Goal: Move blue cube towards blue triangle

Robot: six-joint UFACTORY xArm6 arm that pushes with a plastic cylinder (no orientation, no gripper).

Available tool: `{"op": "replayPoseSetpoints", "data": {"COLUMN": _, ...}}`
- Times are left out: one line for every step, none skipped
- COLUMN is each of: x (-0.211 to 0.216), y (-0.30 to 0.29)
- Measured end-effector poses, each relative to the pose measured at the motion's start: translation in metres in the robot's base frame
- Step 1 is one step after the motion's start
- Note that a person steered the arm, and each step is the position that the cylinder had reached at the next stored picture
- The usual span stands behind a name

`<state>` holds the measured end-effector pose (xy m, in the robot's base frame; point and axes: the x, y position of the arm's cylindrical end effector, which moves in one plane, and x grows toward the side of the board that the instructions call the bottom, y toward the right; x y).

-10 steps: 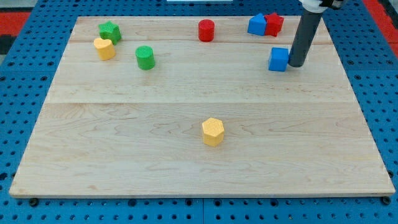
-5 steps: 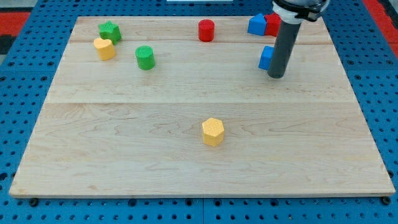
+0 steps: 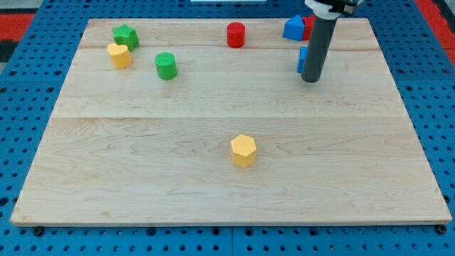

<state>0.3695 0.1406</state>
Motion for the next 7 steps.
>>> {"op": "replayPoseSetpoints", "data": {"x": 0.023, "y": 0.014}}
{"op": "replayPoseSetpoints", "data": {"x": 0.006, "y": 0.072}}
{"op": "replayPoseSetpoints", "data": {"x": -0.051, "y": 0.101}}
{"op": "replayPoseSetpoints", "data": {"x": -0.102, "y": 0.099}}
{"op": "replayPoseSetpoints", "data": {"x": -0.1, "y": 0.074}}
{"op": "replayPoseSetpoints", "data": {"x": -0.083, "y": 0.065}}
{"op": "replayPoseSetpoints", "data": {"x": -0.074, "y": 0.055}}
